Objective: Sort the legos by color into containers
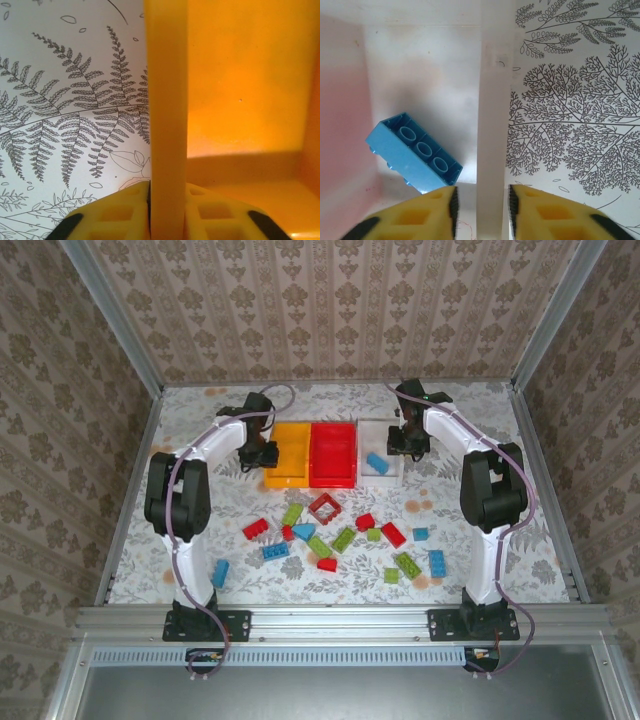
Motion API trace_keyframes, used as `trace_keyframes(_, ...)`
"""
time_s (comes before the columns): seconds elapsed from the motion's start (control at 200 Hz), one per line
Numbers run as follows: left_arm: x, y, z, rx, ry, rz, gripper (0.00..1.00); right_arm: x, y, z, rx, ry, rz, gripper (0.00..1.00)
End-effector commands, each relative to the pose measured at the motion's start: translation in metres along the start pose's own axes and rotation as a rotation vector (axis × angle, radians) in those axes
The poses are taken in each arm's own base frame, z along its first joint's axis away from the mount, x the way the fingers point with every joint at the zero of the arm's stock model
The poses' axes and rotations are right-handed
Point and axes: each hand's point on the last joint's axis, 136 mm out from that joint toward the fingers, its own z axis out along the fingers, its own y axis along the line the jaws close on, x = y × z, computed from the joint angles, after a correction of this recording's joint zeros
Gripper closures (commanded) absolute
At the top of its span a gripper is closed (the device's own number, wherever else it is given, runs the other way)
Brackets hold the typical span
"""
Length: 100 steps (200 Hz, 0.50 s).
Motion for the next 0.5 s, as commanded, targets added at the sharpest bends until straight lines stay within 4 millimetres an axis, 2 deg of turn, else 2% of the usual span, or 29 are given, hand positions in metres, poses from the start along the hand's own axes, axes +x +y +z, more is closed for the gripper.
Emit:
trace_keyframes(0.0, 0.001, 0.003, -0.011, -0.026, 0.003, -0.025, 0.62, 0.002, 0.003, -0.008, 0.001, 0.015, -0.010, 0.55)
trace_keyframes(0.125, 0.003, 0.001, -0.030, -0.017, -0.028, -0.061, 0.48, -0.004, 0.003, -0.030, 0.002, -0.036, -0.003, 0.49)
trace_keyframes(0.285, 0.013, -0.003, -0.065, -0.001, -0.103, -0.089, 0.38, -0.005, 0.004, -0.070, -0.016, -0.121, 0.016, 0.46)
trace_keyframes(0.375, 0.027, -0.014, -0.080, 0.025, -0.137, -0.059, 0.38, 0.007, 0.009, -0.092, -0.037, -0.172, 0.006, 0.45)
trace_keyframes(0.46, 0.046, -0.035, -0.086, 0.078, -0.148, 0.020, 0.40, 0.031, 0.026, -0.103, -0.107, -0.199, -0.043, 0.45)
trace_keyframes(0.495, 0.059, -0.057, -0.086, 0.122, -0.145, 0.096, 0.41, 0.043, 0.039, -0.106, -0.162, -0.210, -0.078, 0.45)
